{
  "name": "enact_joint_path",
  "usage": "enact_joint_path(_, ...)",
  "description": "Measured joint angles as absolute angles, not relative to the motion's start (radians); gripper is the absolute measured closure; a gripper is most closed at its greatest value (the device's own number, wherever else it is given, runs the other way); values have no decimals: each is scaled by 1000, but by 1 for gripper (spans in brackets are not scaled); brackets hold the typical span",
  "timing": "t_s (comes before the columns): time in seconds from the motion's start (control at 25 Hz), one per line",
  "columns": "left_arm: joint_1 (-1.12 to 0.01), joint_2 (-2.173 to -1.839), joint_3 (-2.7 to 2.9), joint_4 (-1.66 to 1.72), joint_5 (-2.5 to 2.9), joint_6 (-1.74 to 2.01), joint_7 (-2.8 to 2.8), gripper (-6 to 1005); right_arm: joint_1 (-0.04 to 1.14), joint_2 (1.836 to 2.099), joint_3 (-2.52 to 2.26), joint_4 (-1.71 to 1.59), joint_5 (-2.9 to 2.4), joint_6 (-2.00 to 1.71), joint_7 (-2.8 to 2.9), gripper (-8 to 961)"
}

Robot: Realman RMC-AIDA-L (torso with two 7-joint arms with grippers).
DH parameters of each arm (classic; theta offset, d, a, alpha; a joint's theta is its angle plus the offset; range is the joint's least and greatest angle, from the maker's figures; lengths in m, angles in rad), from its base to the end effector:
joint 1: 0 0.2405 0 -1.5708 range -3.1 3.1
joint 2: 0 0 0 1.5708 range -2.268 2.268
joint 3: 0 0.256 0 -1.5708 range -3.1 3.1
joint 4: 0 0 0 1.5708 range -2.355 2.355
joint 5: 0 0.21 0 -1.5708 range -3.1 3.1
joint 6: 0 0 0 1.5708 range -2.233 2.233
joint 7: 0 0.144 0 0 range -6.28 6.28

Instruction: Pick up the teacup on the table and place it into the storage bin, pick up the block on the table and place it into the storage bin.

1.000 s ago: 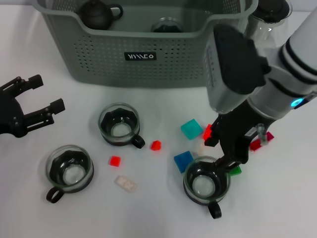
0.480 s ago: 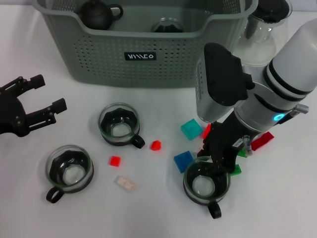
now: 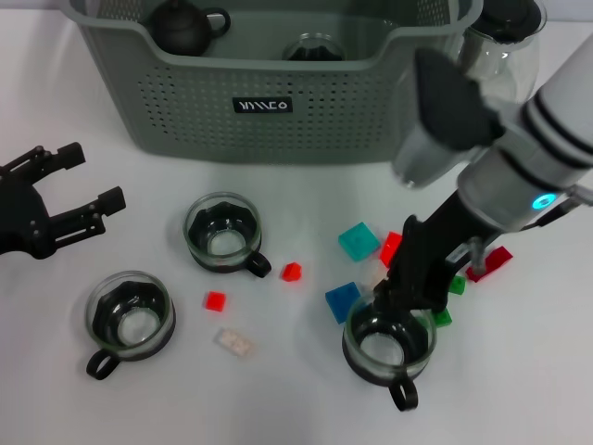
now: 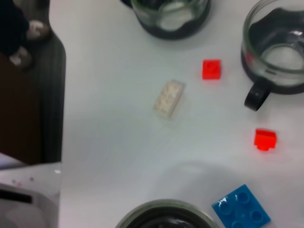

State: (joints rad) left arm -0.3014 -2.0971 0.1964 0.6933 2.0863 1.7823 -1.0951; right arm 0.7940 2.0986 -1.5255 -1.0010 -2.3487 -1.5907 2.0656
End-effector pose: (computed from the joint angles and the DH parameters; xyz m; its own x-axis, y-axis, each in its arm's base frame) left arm -0.3404 0.2442 0.0517 0.7115 0.2135 0.6694 0.5673 -0.7367 -0.3680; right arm 0.1512 0.3314 -0.0714 0.9130 -0.1580 0.3760 -0.2055 -0.9746 0.0893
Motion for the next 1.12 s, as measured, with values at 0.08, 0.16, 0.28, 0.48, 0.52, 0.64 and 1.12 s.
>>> enact_joint_path(0.08,-301,-2097,196,693,2086,1783,-1095,140,793,2097,-1461,-1006,-2348,-1630,2056,857)
enact_joint_path(0.16,-299,-2097,196,693,2086,1784,-1095,140,788,2095,-1382,-1020,-2343,-1671,2032,871)
enact_joint_path(0.28,-298,-2097,196,693,2086,1782,-1095,139,777,2091,-1203,-1046,-2284,-1799,1934,893)
enact_joint_path(0.48,-298,-2098,196,686,2086,1781,-1095,139,741,2073,-914,-1102,-2135,-1918,1835,893)
enact_joint_path(0.52,-298,-2098,195,686,2086,1781,-1095,139,728,2073,-874,-1126,-2106,-1914,1836,893)
enact_joint_path(0.64,-298,-2099,193,686,2086,1781,-1095,139,686,2085,-777,-1244,-2020,-1859,1865,893)
enact_joint_path(1.12,-303,-2102,195,675,2085,1779,-1095,139,734,2096,-1030,-1375,-2112,-1145,2247,893)
